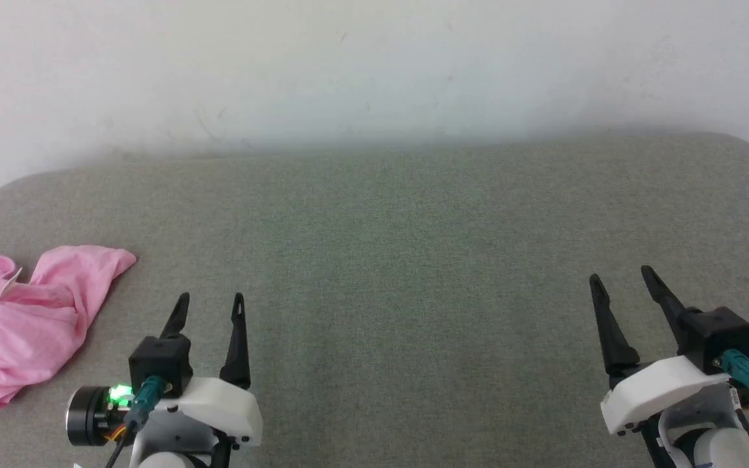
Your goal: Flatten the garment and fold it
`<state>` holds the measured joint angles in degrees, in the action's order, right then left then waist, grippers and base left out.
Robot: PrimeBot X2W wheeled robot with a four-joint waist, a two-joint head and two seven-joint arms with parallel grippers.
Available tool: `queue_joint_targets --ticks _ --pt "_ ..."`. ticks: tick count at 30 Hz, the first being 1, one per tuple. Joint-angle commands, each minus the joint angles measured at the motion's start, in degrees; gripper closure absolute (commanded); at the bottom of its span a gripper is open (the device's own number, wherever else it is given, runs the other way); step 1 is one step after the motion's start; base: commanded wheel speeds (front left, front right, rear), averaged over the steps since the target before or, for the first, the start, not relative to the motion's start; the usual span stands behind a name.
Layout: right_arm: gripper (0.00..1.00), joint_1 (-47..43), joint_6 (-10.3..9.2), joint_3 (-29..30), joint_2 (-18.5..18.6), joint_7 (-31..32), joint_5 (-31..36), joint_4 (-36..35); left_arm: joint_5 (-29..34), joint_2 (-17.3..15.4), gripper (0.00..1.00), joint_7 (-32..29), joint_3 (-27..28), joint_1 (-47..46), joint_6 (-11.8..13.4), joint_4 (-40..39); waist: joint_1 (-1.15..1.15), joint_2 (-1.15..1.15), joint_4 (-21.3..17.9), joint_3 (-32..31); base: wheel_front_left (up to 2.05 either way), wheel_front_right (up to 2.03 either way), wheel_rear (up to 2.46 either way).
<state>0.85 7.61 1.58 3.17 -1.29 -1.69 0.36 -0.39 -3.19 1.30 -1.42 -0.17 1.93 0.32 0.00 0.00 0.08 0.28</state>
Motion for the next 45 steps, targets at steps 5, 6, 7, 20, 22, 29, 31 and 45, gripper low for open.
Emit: queue_joint_targets --ticks 5,6,7,20,22,29,31,45 --pt "0.00 -0.46 -0.02 0.44 -0.06 -1.09 -0.83 -0.80 0.09 -0.09 0.00 1.06 -0.67 -0.38 1.35 -0.58 0.00 0.00 0.39 0.18 0.00 0.00 0.00" --pt "0.00 -0.50 -0.02 0.52 -0.07 -1.21 -0.93 -0.85 0.09 -0.10 0.00 1.18 -0.76 -0.41 1.51 -0.63 0.00 0.00 0.53 0.23 0.00 0.00 0.00" --pt "0.00 -0.54 -0.02 0.59 -0.07 -1.33 -1.01 -0.89 0.09 -0.12 0.00 1.30 -0.84 -0.44 1.66 -0.67 0.00 0.00 0.67 0.27 0.00 0.00 0.00" --pt "0.00 -0.93 -0.03 1.55 -0.10 -2.89 -1.68 -1.44 -0.23 -0.19 0.00 2.86 -1.36 -0.50 3.74 -1.18 0.00 0.00 4.14 0.81 0.00 0.00 0.00" --pt "0.00 -1.01 -0.04 1.74 -0.10 -3.13 -1.78 -1.50 -0.24 -0.18 0.00 3.10 -1.44 -0.51 4.04 -1.25 0.00 0.00 4.98 0.88 0.00 0.00 0.00" --pt "0.00 -1.26 -0.04 2.34 -0.12 -3.96 -2.15 -1.85 -0.32 -0.15 0.00 3.94 -1.70 -0.45 5.01 -1.53 0.00 0.00 8.49 1.08 0.00 0.00 0.00" --pt "0.00 -1.28 -0.04 2.37 -0.12 -4.08 -2.18 -1.89 -0.34 -0.14 0.00 4.06 -1.69 -0.43 5.15 -1.57 0.00 0.00 9.03 1.10 0.00 0.00 0.00" --pt "0.00 -1.80 -0.06 3.33 -0.15 -5.76 -2.83 -2.40 -0.80 -0.06 0.00 5.73 -0.80 0.06 7.03 -2.14 0.00 0.00 15.96 1.45 0.00 0.00 0.00"
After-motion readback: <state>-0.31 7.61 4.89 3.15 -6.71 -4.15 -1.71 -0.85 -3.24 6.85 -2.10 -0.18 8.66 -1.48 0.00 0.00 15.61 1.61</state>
